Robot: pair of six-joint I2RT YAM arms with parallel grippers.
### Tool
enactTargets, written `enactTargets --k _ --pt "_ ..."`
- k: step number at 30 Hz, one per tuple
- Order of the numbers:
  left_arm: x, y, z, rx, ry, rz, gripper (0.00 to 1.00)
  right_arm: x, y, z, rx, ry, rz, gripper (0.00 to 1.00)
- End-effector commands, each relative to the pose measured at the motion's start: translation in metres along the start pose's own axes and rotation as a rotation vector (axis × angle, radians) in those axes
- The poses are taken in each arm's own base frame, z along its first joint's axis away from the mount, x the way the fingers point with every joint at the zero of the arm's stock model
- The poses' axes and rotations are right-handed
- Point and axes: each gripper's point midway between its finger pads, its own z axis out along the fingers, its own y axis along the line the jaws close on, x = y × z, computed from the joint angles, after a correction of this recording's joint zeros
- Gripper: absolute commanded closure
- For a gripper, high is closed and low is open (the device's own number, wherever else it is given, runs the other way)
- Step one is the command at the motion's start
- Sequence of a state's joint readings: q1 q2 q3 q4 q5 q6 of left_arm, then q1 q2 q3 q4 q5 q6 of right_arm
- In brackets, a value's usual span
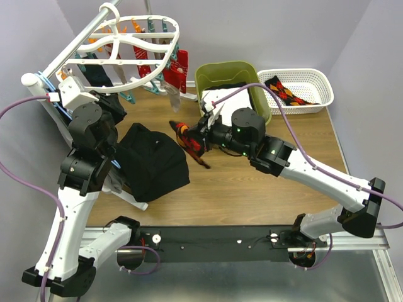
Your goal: Remove the socks clipped to the hanger
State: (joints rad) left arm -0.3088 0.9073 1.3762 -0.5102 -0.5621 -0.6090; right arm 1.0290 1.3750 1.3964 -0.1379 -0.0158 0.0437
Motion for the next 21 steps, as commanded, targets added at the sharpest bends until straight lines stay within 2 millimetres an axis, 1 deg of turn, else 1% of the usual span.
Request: enactTargets --k 1,2,4,5,6,7,8,9,10,11,12,13,14,15,16,17,18,19,20,21 --pt "-0.008 -0.01 -0.003 0.051 -0.007 0.011 1.0 0.015 -0.035 -0.01 0.187 0.039 -0.003 0.99" --pt "-0.008 -0.011 -0.003 0.059 -0.005 0.01 1.0 0.015 -0.05 -0.013 0.23 0.045 0.003 0.99" --pt "-0.008 -0.016 -0.005 0.088 -0.002 0.008 1.0 0.007 -0.071 -0.018 0.285 0.028 0.033 0.99" --pt "-0.009 -0.017 -0.005 0.093 -0.002 0.006 1.0 0.004 -0.097 -0.025 0.344 0.026 0.049 0.99" --pt "-0.008 -0.017 -0.006 0.1 -0.002 0.009 1.0 0.001 -0.11 -0.029 0.372 0.019 0.065 0.99" --pt "-0.01 -0.019 -0.006 0.109 -0.009 0.007 1.0 -0.01 -0.122 -0.032 0.392 -0.002 0.083 0.99" --pt "-0.01 -0.021 -0.008 0.123 -0.007 0.006 1.0 -0.012 -0.152 -0.043 0.462 0.0 0.097 0.99" --pt "-0.01 -0.022 -0.009 0.131 -0.006 0.006 1.0 -0.015 -0.166 -0.048 0.495 -0.004 0.105 0.99" --pt "-0.008 -0.025 -0.009 0.146 0.001 0.004 1.0 -0.016 -0.18 -0.05 0.526 0.0 0.116 0.99" --pt "-0.008 -0.027 -0.01 0.158 0.005 0.002 1.0 -0.029 -0.21 -0.065 0.596 -0.021 0.123 0.99" --pt "-0.004 -0.027 -0.01 0.166 0.013 0.002 1.0 -0.035 -0.227 -0.071 0.637 -0.03 0.132 0.99" --pt "-0.002 -0.031 -0.01 0.189 0.022 -0.002 1.0 -0.031 -0.244 -0.071 0.664 -0.019 0.15 0.99" --pt "-0.001 -0.032 -0.011 0.197 0.027 -0.003 1.0 -0.031 -0.26 -0.075 0.692 -0.012 0.165 0.99" --pt "0.004 -0.032 -0.01 0.201 0.036 -0.003 1.0 -0.051 -0.29 -0.096 0.762 -0.06 0.173 0.99" --pt "0.005 -0.033 -0.009 0.208 0.037 -0.005 1.0 -0.053 -0.305 -0.102 0.772 -0.075 0.203 0.99" --pt "0.007 -0.035 -0.009 0.22 0.042 -0.003 1.0 -0.046 -0.34 -0.117 0.834 -0.07 0.232 0.99" --pt "0.01 -0.036 -0.007 0.221 0.05 0.002 1.0 -0.059 -0.353 -0.127 0.858 -0.106 0.238 0.99" --pt "0.011 -0.036 -0.006 0.222 0.052 0.006 1.0 -0.059 -0.369 -0.133 0.889 -0.121 0.264 0.99" --pt "0.013 -0.036 -0.006 0.222 0.057 0.009 1.0 -0.047 -0.39 -0.137 0.928 -0.102 0.286 0.99" --pt "0.017 -0.036 -0.004 0.222 0.066 0.013 1.0 -0.04 -0.417 -0.158 0.996 -0.103 0.308 0.99"
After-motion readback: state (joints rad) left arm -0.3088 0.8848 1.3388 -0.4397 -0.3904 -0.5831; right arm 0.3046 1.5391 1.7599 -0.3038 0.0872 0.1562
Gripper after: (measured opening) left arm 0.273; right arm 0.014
